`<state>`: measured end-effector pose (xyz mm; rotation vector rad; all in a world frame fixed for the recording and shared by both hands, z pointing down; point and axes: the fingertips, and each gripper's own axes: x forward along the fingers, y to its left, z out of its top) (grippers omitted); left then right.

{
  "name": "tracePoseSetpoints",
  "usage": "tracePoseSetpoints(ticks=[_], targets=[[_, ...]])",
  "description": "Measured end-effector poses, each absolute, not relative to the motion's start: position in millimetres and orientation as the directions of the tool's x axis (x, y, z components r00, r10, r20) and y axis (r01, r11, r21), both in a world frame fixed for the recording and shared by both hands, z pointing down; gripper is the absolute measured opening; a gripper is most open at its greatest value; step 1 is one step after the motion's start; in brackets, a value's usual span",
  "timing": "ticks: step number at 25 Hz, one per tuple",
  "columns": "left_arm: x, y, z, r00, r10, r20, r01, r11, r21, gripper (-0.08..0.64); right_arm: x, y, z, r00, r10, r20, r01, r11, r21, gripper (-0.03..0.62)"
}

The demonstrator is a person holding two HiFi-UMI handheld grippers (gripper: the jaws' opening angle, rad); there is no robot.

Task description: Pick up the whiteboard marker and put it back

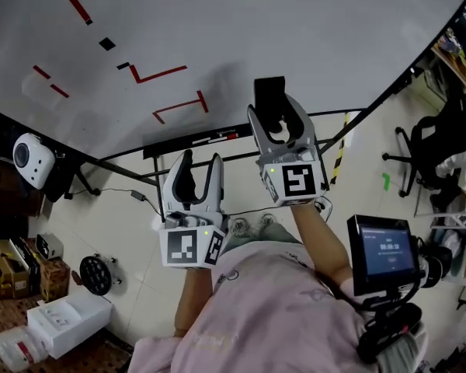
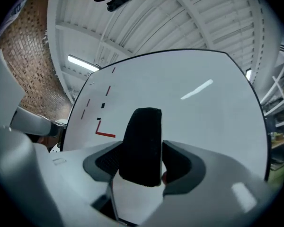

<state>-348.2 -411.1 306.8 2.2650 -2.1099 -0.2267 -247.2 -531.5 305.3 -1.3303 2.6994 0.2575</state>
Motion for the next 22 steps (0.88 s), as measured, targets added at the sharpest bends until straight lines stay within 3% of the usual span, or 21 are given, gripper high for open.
tracePoseSetpoints(ticks=[13,18,22], targets=[[-373,-472,327,0.061,-0.997,-0.036,-0.985,-0.066,0.158,0.192,-296,-620,346,-0.599,-0.794,-0.101,-0.800,0.592,0.094,0.262],[-383,-478,329,0.069,-0.997,-0.042,-0.982,-0.076,0.174,0.192,-297,-620,345,-0.608,-0.782,-0.141,-0.794,0.604,0.070,0.264],[-382,-484,337,0.112,-0.993,-0.035,-0.974,-0.117,0.193,0.191,-289,-607,351,-0.629,-0.771,-0.100,-0.777,0.624,0.081,0.305]])
